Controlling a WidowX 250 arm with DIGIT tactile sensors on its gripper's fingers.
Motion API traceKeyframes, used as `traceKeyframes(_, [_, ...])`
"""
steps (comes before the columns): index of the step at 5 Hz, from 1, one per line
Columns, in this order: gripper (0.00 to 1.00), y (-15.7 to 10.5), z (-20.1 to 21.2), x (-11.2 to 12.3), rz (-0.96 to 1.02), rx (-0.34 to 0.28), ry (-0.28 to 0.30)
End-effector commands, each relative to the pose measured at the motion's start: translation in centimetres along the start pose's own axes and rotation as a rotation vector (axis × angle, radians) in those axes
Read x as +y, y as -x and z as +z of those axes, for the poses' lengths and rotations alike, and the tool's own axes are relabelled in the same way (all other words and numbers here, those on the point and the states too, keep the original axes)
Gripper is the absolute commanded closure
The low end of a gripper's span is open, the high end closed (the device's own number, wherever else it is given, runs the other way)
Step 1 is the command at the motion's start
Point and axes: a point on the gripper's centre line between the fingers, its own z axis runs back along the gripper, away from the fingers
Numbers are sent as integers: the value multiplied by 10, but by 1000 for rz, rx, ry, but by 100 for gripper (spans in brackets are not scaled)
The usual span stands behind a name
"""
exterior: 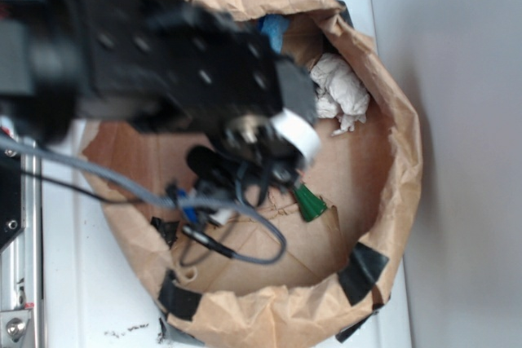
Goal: Grab the carrot.
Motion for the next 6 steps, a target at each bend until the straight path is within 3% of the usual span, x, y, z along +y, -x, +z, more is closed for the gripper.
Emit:
traceKeyframes(1, [0,-13,-10,-1,-41,-92,-97])
traceKeyframes(2, [0,-9,-32,-5,-84,-90,-142])
traceKeyframes(4, [0,-15,-55,-2,-107,-66,-124])
traceKeyframes(5, [100,-13,-56,-3,-95,-75,-126])
traceKeyframes(6, [100,-12,-39,-3,-91,-92,-98])
